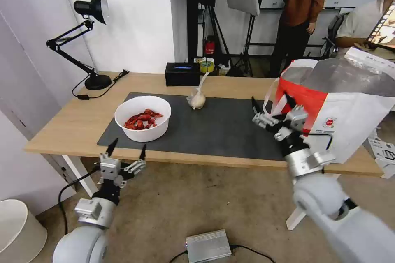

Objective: Pick up the trash from the table and place it into the takeout bag.

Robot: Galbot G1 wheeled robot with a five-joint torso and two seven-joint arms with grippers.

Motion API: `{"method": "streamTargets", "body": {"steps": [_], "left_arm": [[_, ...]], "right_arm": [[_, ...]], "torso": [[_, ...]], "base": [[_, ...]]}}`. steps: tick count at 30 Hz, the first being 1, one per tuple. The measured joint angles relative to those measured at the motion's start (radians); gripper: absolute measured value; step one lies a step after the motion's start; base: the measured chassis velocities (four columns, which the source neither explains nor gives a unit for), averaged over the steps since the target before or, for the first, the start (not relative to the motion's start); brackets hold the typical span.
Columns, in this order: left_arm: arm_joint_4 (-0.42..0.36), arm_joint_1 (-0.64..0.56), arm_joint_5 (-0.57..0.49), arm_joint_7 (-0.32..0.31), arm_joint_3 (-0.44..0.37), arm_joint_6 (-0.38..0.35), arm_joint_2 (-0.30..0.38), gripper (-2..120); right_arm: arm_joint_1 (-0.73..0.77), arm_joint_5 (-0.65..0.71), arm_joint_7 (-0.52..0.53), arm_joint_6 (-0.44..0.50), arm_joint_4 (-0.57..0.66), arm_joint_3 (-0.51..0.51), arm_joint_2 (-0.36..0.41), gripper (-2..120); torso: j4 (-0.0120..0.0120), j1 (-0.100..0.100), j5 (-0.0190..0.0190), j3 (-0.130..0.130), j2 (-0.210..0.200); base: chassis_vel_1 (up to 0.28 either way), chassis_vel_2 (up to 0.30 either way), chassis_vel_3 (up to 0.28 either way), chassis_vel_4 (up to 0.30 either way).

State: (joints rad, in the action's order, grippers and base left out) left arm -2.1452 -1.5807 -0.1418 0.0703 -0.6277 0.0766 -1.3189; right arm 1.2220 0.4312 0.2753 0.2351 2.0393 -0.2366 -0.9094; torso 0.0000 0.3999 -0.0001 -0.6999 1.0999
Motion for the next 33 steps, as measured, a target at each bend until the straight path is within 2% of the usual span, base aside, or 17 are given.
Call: {"method": "streamTargets", "body": {"steps": [5, 18, 23, 33], "left_arm": [[0.013, 0.007, 0.002, 0.000, 0.010, 0.000, -0.001, 91], [0.032, 0.011, 0.017, -0.002, 0.014, 0.002, -0.002, 91], [0.033, 0.009, 0.020, -0.001, 0.017, 0.005, -0.006, 91], [0.032, 0.009, 0.022, 0.001, 0.020, 0.006, -0.010, 91]], "right_arm": [[0.102, -0.083, -0.006, 0.026, -0.002, -0.043, -0.068, 100], [0.230, -0.291, 0.009, 0.105, -0.030, -0.105, -0.189, 100], [0.272, -0.308, 0.013, 0.114, -0.031, -0.120, -0.246, 100], [0.287, -0.307, 0.012, 0.117, -0.030, -0.125, -0.257, 100]], "torso": [[-0.0001, 0.000, 0.0001, 0.000, 0.000], [0.0000, 0.000, 0.0000, 0.000, 0.000], [0.0000, 0.000, 0.0001, 0.000, 0.000], [0.0000, 0.000, -0.0001, 0.000, 0.000]], "base": [[0.000, 0.000, 0.000, 0.000], [0.000, 0.000, 0.000, 0.000], [0.000, 0.000, 0.000, 0.000], [0.000, 0.000, 0.000, 0.000]]}}
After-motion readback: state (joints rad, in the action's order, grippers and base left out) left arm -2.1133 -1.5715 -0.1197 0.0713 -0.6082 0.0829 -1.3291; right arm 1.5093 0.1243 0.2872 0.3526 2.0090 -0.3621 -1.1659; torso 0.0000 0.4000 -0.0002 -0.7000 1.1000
